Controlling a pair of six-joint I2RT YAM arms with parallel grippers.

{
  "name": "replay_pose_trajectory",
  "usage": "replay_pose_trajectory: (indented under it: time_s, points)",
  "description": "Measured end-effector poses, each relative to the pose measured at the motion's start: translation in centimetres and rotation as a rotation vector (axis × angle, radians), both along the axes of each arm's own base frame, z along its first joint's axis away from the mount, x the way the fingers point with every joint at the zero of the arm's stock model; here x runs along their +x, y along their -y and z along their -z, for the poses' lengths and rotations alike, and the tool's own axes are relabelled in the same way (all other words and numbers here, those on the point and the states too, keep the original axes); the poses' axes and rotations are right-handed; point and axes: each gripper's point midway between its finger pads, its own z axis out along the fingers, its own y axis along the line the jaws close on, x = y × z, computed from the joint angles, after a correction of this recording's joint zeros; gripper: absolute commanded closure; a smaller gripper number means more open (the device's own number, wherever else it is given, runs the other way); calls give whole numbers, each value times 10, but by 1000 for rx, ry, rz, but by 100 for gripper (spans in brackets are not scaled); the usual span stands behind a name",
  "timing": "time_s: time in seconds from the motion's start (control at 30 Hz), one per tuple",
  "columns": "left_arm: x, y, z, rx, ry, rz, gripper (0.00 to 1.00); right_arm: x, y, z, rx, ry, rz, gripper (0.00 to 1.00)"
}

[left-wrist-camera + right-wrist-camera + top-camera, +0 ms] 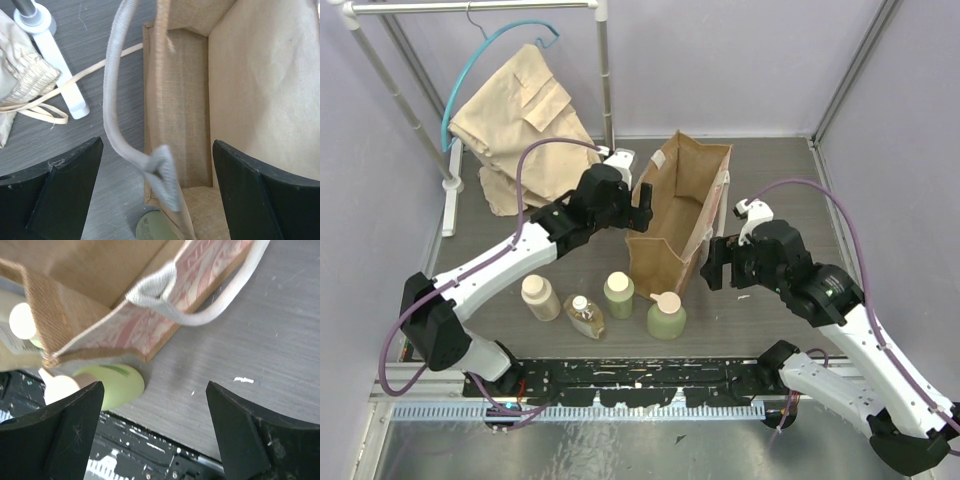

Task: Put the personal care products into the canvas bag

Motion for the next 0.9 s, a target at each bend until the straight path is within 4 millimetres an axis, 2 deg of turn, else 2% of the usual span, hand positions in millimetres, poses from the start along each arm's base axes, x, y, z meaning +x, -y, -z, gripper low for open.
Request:
replay_pose_trajectory:
  time_s: [0.13,0.3,0.47,0.57,0.7,0.77,0.9]
  points:
    - [7,-3,-3,27,19,-21,2,-9,0,21,-27,-69,-24,11]
    - [18,-10,-7,65,53,-75,2,-10,-1,23,-31,-76,-34,10]
    - [28,-27,-10,118,100,-157,2,-10,-2,25,-38,-84,-43,10]
    - [32,-28,-12,128,124,-162,0,-10,-4,27,-39,-94,-52,10]
    - [33,-29,-12,157,145,-143,11,-13,-10,29,-36,-107,-79,10]
    - [33,-30,-12,166,149,-141,24,-17,-15,30,-35,-113,-101,10]
    - [35,-29,-7,179,144,-137,63,-32,-35,34,-43,-130,-177,10]
